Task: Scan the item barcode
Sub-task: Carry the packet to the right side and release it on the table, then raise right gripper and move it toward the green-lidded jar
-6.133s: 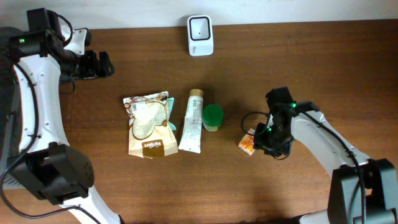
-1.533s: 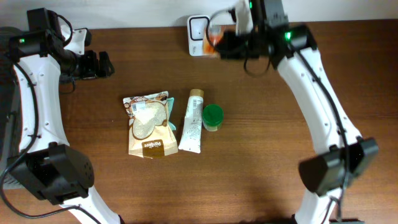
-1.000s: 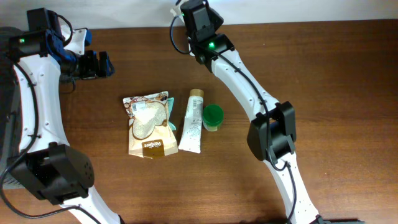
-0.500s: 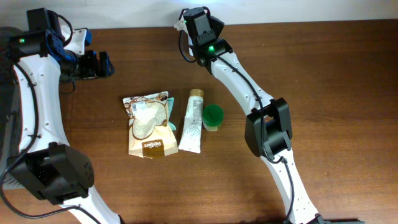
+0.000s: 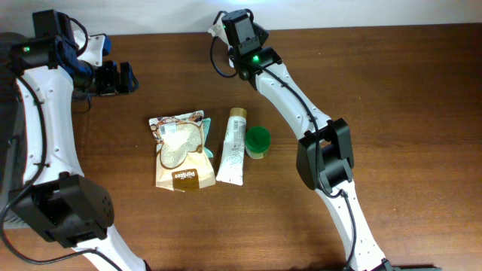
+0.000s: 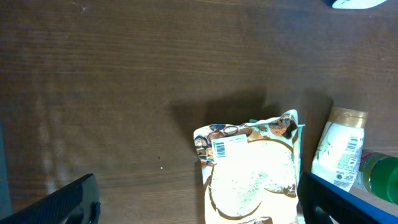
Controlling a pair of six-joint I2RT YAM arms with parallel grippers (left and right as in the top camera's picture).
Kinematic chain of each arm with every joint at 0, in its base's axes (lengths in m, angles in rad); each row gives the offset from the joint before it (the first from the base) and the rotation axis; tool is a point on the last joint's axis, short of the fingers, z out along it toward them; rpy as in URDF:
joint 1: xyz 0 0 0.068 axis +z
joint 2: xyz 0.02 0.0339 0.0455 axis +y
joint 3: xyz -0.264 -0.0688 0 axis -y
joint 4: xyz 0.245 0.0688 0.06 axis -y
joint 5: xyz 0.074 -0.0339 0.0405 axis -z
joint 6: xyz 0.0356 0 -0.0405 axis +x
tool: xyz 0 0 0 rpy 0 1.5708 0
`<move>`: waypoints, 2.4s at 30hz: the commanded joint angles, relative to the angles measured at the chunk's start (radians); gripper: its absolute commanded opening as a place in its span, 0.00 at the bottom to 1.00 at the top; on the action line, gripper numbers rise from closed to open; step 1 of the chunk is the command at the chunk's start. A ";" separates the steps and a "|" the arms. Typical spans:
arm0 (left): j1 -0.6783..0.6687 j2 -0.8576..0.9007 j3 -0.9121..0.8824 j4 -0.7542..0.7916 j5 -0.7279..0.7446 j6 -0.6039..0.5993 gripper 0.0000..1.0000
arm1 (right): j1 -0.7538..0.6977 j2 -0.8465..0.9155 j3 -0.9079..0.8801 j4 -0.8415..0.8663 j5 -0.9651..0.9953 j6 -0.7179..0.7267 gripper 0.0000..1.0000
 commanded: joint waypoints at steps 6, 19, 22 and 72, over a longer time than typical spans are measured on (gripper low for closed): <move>0.000 -0.023 0.006 -0.002 0.008 0.016 0.99 | -0.067 -0.423 0.003 -0.296 -0.404 0.557 0.04; 0.000 -0.023 0.006 -0.002 0.008 0.016 0.99 | -0.526 -0.621 -0.067 -1.099 -0.418 0.921 0.04; 0.000 -0.023 0.006 -0.002 0.008 0.016 0.99 | -0.602 -0.595 -0.208 -1.088 -0.418 0.942 0.04; 0.000 -0.023 0.006 -0.002 0.008 0.016 0.99 | -0.611 -0.592 -0.468 -0.907 -1.224 0.742 0.04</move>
